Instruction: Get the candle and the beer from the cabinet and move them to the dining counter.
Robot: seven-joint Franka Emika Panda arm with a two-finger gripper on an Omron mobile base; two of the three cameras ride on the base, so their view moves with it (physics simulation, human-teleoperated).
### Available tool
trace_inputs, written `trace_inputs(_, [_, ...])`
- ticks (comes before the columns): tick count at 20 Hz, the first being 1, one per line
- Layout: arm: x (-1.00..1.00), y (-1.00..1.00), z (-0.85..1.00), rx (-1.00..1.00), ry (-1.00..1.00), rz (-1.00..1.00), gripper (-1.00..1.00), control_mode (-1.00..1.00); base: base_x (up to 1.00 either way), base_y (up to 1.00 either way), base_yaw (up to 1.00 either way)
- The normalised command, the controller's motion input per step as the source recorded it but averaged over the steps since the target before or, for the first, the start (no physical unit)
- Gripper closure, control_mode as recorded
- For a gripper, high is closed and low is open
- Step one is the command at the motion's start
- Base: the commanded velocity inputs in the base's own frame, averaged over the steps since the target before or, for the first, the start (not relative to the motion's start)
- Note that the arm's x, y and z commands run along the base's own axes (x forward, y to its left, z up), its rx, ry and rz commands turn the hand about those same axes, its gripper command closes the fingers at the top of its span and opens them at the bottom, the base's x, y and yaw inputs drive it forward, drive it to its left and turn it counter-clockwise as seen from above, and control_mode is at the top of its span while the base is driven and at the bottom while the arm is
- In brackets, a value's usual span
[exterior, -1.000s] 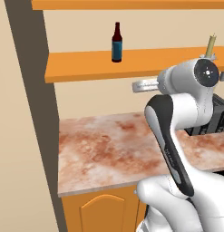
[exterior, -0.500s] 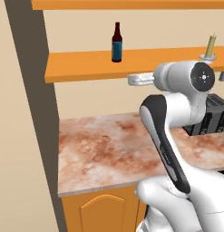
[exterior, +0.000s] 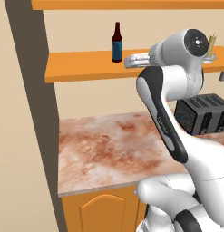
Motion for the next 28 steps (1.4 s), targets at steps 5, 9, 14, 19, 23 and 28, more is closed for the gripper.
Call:
trace_inputs(5, [0.49, 0.00, 0.05, 0.01, 0.00, 0.02, -1.00, -1.00, 0.00, 0.00, 0.00])
trace_inputs(9, [0.52, 0.01, -0.01, 0.00, -0.01, 0.01, -1.00, -1.00, 0.00, 0.00, 0.00])
trace_inputs(14, [0.58, 0.02, -0.07, 0.00, 0.00, 0.03, -1.00, -1.00, 0.00, 0.00, 0.00])
trace_inputs(19, [0.64, 0.03, 0.00, 0.00, 0.00, 0.04, -1.00, -1.00, 0.00, 0.00, 0.00])
trace_inputs(23, [0.62, 0.04, 0.00, 0.00, 0.00, 0.04, -1.00, -1.00, 0.00, 0.00, 0.00])
trace_inputs(28, [0.52, 0.04, -0.03, 0.00, 0.00, 0.03, -1.00, -1.00, 0.00, 0.00, 0.00])
